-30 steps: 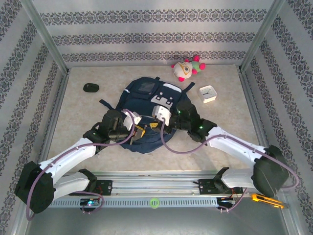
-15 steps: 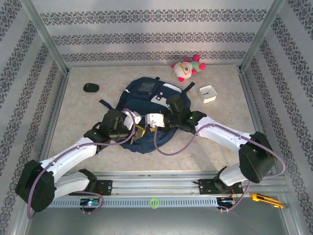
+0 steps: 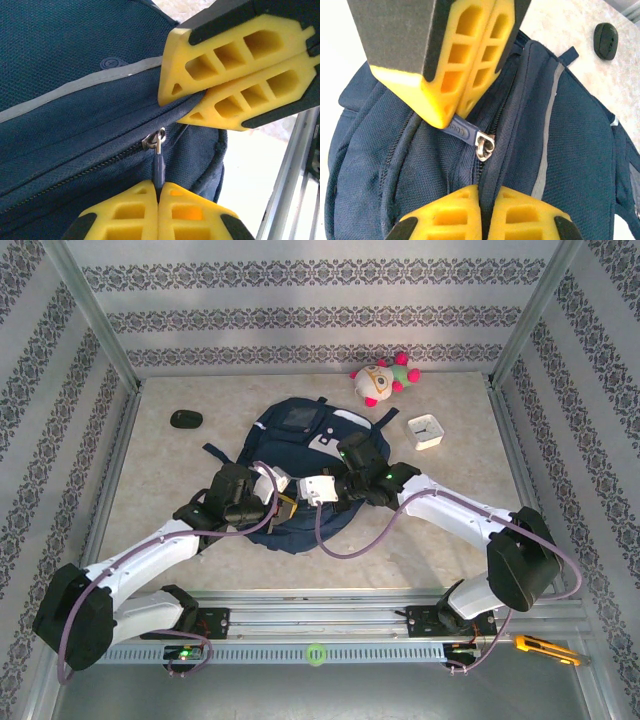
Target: Pack books, pencil case, and school supplies into a backpack
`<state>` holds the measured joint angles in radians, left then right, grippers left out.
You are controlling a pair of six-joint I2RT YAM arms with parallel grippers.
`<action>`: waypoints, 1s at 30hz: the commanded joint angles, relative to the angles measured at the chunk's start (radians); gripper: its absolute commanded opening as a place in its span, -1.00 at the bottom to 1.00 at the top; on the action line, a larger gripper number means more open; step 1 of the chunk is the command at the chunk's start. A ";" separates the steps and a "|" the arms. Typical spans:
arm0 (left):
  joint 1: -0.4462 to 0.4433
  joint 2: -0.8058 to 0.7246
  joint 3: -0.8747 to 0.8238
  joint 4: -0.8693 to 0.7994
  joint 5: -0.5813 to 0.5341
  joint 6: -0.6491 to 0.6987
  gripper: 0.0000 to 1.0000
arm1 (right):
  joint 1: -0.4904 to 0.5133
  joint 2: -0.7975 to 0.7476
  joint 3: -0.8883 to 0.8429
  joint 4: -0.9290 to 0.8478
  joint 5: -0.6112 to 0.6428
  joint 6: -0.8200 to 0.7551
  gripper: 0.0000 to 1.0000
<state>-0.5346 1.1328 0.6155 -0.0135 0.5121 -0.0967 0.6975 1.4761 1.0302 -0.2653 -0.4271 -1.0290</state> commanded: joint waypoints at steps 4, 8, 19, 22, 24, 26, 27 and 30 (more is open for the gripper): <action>0.004 0.029 -0.008 0.142 -0.036 -0.030 -0.48 | -0.004 -0.035 0.029 0.030 -0.051 -0.017 -1.00; 0.005 0.058 0.001 0.190 -0.020 -0.053 -0.36 | -0.003 -0.036 0.033 0.030 -0.057 -0.013 -1.00; 0.013 -0.009 0.024 -0.048 -0.275 -0.039 -1.00 | -0.053 -0.101 0.004 0.027 -0.102 0.017 -1.00; 0.048 -0.029 0.022 -0.145 -0.327 -0.061 -1.00 | -0.096 -0.141 -0.021 0.019 -0.152 0.024 -1.00; 0.071 -0.042 0.016 -0.186 -0.348 -0.078 -1.00 | -0.123 -0.164 -0.037 0.007 -0.179 0.025 -1.00; 0.091 -0.057 0.011 -0.212 -0.385 -0.091 -1.00 | -0.149 -0.191 -0.058 -0.002 -0.200 0.026 -1.00; 0.098 -0.062 0.011 -0.218 -0.400 -0.096 -1.00 | -0.163 -0.202 -0.068 -0.005 -0.212 0.025 -1.00; 0.124 -0.073 0.013 -0.230 -0.426 -0.111 -1.00 | -0.215 -0.233 -0.098 -0.020 -0.249 0.034 -1.00</action>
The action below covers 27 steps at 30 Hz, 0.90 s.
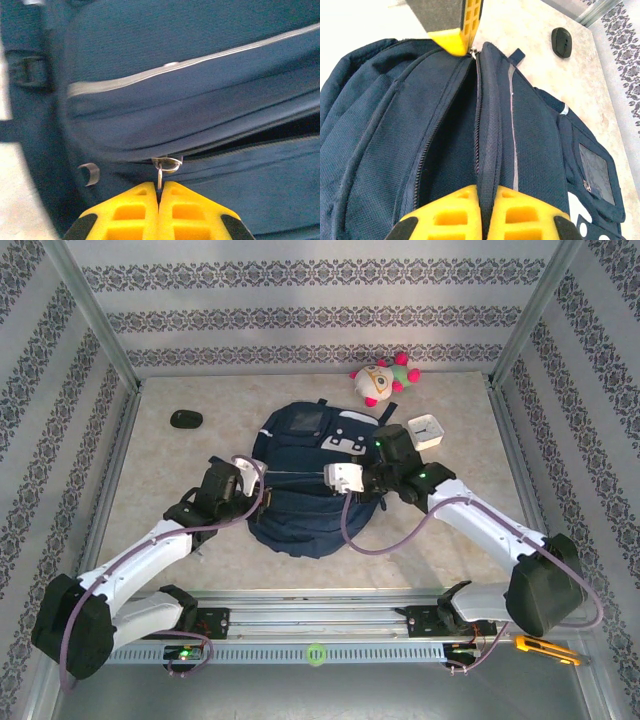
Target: Pack books, pencil case, and school supplies into a backpack
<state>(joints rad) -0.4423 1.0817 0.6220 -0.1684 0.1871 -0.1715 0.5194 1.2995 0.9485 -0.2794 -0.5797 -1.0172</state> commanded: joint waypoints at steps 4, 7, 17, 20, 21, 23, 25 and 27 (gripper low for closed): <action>0.042 -0.031 -0.009 0.002 0.081 -0.005 -1.00 | -0.061 -0.090 -0.042 -0.012 -0.072 0.064 -0.87; 0.040 -0.030 -0.026 0.077 0.201 -0.022 -1.00 | 0.019 -0.111 -0.041 -0.006 0.029 0.129 -0.18; 0.040 -0.038 -0.038 0.163 0.340 -0.031 -1.00 | 0.269 0.024 0.015 0.099 0.253 0.264 0.02; 0.040 -0.041 -0.036 0.165 0.343 -0.029 -1.00 | 0.281 0.104 0.051 0.133 0.267 0.287 0.02; 0.040 -0.041 -0.038 0.169 0.344 -0.032 -1.00 | 0.283 0.130 0.061 0.149 0.267 0.291 0.02; 0.040 -0.041 -0.041 0.177 0.350 -0.039 -1.00 | 0.284 0.174 0.075 0.165 0.270 0.290 0.01; 0.040 -0.043 -0.042 0.178 0.350 -0.043 -1.00 | 0.285 0.201 0.084 0.185 0.288 0.298 -0.02; 0.040 -0.049 -0.044 0.165 0.319 -0.043 -1.00 | 0.282 0.214 0.095 0.190 0.295 0.299 -0.33</action>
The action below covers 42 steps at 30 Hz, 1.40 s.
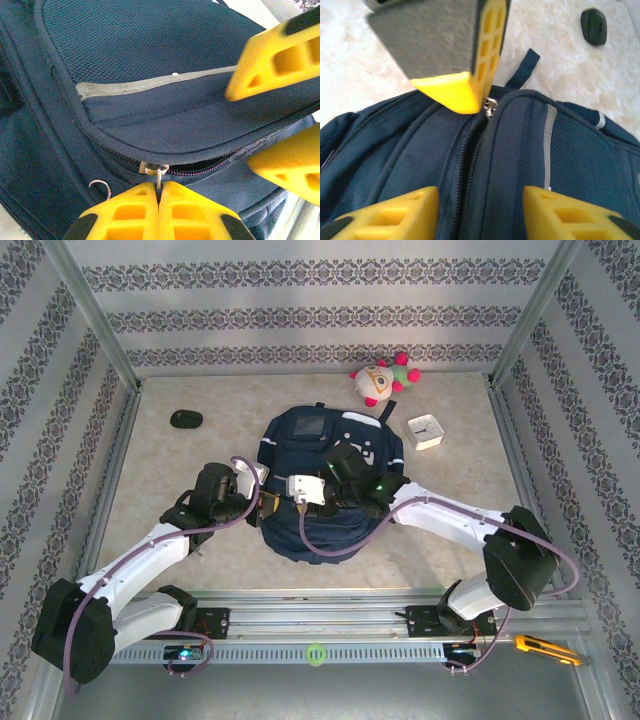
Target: Pack books, pencil case, and school supplies into a backpack
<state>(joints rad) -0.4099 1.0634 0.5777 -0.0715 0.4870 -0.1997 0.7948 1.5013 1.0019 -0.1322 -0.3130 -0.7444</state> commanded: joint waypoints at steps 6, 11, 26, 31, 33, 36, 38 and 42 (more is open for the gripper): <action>0.011 -0.002 0.049 -0.051 -0.286 -0.006 -1.00 | -0.023 -0.061 0.012 0.004 -0.068 -0.035 -1.00; 0.041 0.085 0.114 -0.083 -0.362 0.008 -1.00 | -0.095 -0.127 -0.012 -0.072 -0.286 -0.088 -1.00; 0.075 0.289 0.238 0.066 -0.297 -0.015 -0.40 | -0.164 -0.134 -0.050 0.000 -0.336 0.000 -1.00; 0.074 0.190 0.295 -0.131 -0.331 -0.169 0.28 | -0.162 -0.156 -0.066 0.094 -0.286 0.209 -1.00; 0.075 0.133 0.307 -0.242 -0.441 -0.251 0.42 | -0.149 -0.149 -0.071 0.129 -0.265 0.312 -1.00; 0.080 0.063 0.326 -0.393 -0.552 -0.323 0.54 | -0.114 -0.133 -0.064 0.159 -0.193 0.431 -1.00; 0.090 0.028 0.336 -0.476 -0.576 -0.356 0.59 | -0.098 -0.121 -0.052 0.163 -0.144 0.515 -1.00; 0.117 -0.012 0.346 -0.600 -0.535 -0.402 0.68 | -0.080 -0.107 -0.045 0.192 -0.119 0.633 -1.00</action>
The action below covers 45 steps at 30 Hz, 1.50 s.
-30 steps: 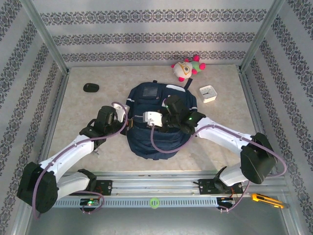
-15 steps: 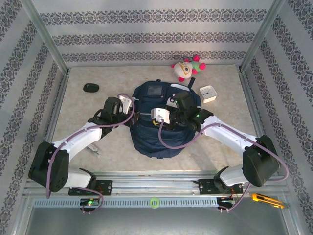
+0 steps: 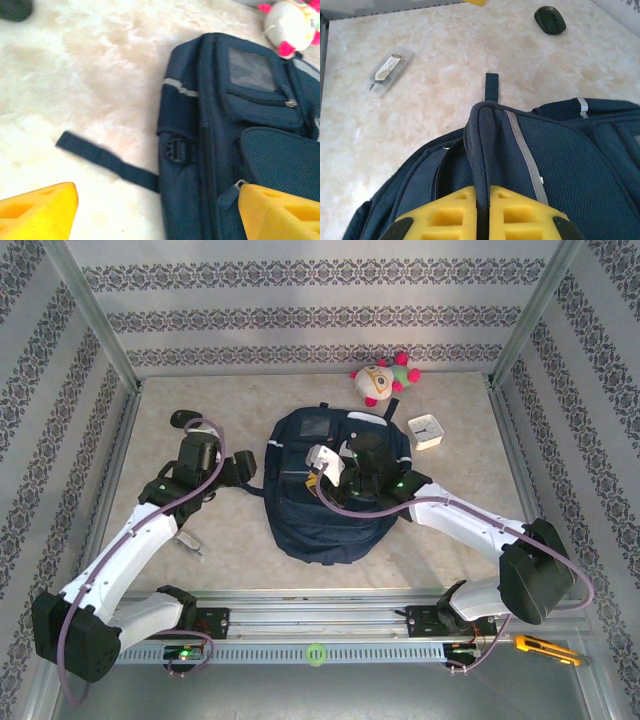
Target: Pack books, pencil case, and school supplies into a backpack
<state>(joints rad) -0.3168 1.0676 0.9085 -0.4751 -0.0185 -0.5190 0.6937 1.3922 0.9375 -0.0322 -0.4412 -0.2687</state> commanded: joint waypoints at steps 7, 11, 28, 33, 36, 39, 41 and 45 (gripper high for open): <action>0.109 -0.070 -0.085 -0.252 -0.005 -0.272 0.78 | 0.050 0.009 -0.010 0.142 0.016 0.197 -1.00; 0.163 -0.061 -0.148 -0.283 -0.004 -0.385 0.79 | 0.063 0.025 -0.012 0.151 -0.007 0.199 -1.00; 0.282 0.105 -0.203 -0.479 -0.016 -0.712 0.56 | 0.074 0.042 -0.041 0.195 -0.026 0.221 -1.00; 0.284 0.221 -0.180 -0.516 -0.006 -0.709 0.58 | 0.078 0.033 -0.058 0.211 -0.028 0.227 -1.00; 0.283 0.266 -0.169 -0.514 -0.004 -0.695 0.56 | 0.078 0.036 -0.061 0.213 -0.028 0.227 -1.00; 0.284 0.281 -0.170 -0.492 0.002 -0.687 0.56 | 0.078 0.039 -0.062 0.215 -0.028 0.227 -1.00; 0.285 0.291 -0.169 -0.484 0.003 -0.680 0.57 | 0.077 0.039 -0.062 0.215 -0.030 0.227 -1.00; 0.291 0.318 -0.187 -0.455 0.010 -0.678 0.58 | 0.078 0.041 -0.063 0.216 -0.030 0.224 -1.00</action>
<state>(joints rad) -0.0433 1.3693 0.7197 -0.9173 -0.0219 -1.1980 0.7555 1.4372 0.8753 0.1242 -0.4240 -0.0547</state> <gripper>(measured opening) 0.791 0.090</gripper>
